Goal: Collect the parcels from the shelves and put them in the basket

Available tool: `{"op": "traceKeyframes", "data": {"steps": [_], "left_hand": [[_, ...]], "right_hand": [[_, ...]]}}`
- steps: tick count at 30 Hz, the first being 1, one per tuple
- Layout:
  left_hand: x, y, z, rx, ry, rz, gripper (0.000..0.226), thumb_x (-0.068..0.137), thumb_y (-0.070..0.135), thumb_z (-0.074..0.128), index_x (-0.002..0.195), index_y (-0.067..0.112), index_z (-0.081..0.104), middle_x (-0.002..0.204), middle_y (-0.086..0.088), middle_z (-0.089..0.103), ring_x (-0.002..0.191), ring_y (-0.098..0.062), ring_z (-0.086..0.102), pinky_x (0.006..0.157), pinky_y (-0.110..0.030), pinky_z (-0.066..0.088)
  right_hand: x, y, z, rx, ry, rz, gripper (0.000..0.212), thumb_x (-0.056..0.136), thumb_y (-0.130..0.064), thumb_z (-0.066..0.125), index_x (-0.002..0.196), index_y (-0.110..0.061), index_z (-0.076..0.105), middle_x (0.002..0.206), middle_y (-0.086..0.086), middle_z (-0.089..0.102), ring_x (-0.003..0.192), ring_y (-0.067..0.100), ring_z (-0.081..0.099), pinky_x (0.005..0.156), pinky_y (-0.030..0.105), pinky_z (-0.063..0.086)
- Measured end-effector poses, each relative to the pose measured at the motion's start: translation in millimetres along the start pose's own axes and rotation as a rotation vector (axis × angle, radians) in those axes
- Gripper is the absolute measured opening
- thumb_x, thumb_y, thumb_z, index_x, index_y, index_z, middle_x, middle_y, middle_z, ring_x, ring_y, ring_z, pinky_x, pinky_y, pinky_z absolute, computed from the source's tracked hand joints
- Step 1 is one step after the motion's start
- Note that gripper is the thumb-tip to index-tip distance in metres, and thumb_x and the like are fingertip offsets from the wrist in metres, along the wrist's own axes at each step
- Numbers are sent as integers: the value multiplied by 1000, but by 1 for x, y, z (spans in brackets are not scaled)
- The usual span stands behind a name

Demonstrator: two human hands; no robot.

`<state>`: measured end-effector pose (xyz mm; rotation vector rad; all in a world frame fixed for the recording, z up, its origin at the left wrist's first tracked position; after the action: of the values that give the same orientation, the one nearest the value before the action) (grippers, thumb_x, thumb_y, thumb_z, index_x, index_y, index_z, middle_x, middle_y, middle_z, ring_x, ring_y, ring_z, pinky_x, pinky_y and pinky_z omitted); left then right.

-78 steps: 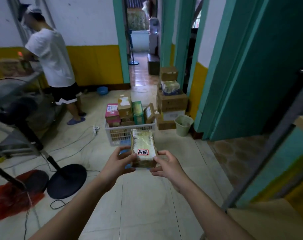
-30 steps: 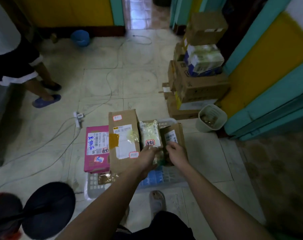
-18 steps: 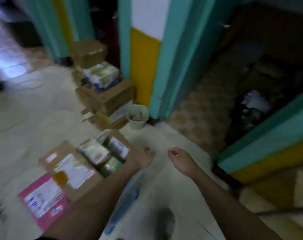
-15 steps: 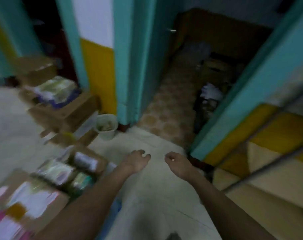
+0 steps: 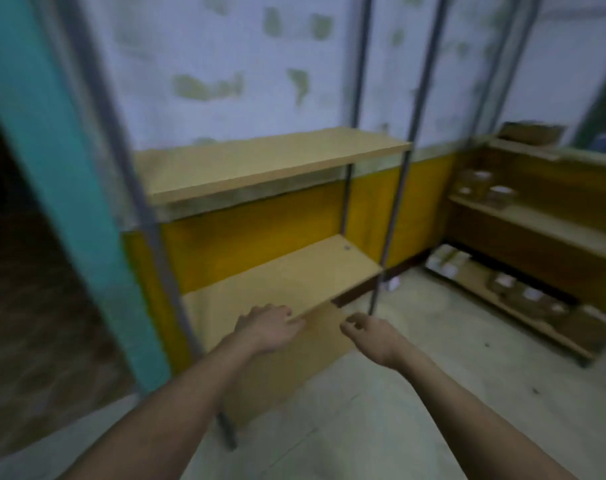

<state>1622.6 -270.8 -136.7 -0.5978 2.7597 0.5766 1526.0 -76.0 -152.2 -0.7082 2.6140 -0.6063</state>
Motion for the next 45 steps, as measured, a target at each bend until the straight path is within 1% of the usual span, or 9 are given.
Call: {"op": "traceKeyframes", "data": {"steps": [4, 7, 12, 19, 22, 27, 36, 42, 45], "left_hand": [[77, 138, -1, 29, 15, 147, 67, 92, 69, 34, 139, 26, 53, 144, -5, 54, 128, -31, 51, 105, -44, 44], [126, 226, 7, 17, -9, 240, 70, 89, 70, 34, 140, 26, 52, 139, -3, 58, 123, -29, 54, 102, -47, 46], [223, 340, 24, 69, -58, 345, 71, 94, 67, 35, 153, 29, 35, 157, -2, 39, 139, -30, 41, 111, -49, 38], [394, 440, 46, 120, -142, 412, 75, 90, 71, 34, 152, 30, 37, 161, -2, 33, 148, -31, 26, 117, -45, 30], [478, 487, 60, 195, -205, 484, 98, 75, 89, 7, 148, 33, 40, 161, -4, 32, 143, -33, 32, 113, -51, 32], [548, 583, 54, 187, -252, 523, 76, 94, 69, 33, 157, 28, 25, 163, -2, 28, 147, -29, 29, 117, -41, 28], [749, 744, 134, 94, -272, 559, 86, 73, 79, 16, 141, 39, 50, 146, 8, 52, 128, -20, 50, 107, -42, 41], [810, 818, 156, 14, -325, 398, 63, 99, 57, 39, 155, 30, 30, 155, -3, 40, 138, -28, 41, 106, -35, 38], [869, 845, 173, -42, -353, 397, 63, 99, 57, 40, 156, 30, 30, 158, -4, 37, 139, -27, 40, 110, -38, 39]], "right_hand": [[9, 108, -94, 10, 134, 138, 52, 99, -52, 40, 132, -17, 58, 134, 10, 61, 120, 28, 57, 91, 34, 44], [26, 169, -144, 8, 162, 228, 58, 98, -56, 39, 140, -19, 52, 141, 8, 56, 125, 27, 54, 97, 36, 44], [84, 261, -200, 24, 160, 355, 62, 97, -58, 39, 145, -19, 47, 146, 7, 52, 130, 27, 52, 104, 40, 44], [189, 376, -263, 56, 187, 525, 62, 96, -59, 42, 145, -21, 47, 145, 6, 53, 130, 26, 51, 105, 41, 43], [232, 423, -299, 75, 206, 583, 61, 97, -59, 42, 143, -20, 49, 144, 6, 54, 129, 25, 52, 103, 38, 43], [295, 507, -350, 137, 220, 647, 61, 97, -59, 41, 143, -20, 49, 145, 5, 54, 129, 24, 52, 102, 38, 43], [420, 702, -422, 348, 218, 693, 61, 96, -57, 45, 138, -14, 56, 139, 6, 58, 123, 23, 56, 101, 36, 45], [494, 799, -456, 406, 146, 704, 55, 98, -50, 48, 138, -14, 55, 137, 7, 59, 120, 23, 57, 99, 34, 47], [548, 835, -464, 438, 200, 682, 48, 100, -41, 48, 138, -13, 56, 137, 5, 59, 118, 22, 59, 86, 27, 48]]}}
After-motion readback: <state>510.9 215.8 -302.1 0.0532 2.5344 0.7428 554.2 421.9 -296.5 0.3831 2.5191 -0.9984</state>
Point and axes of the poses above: each hand's wrist, its own x-axis towards the middle knuckle, its own z-axis out of the palm, y = z × x, the point moved 3 cm from there along x, towards the middle knuckle
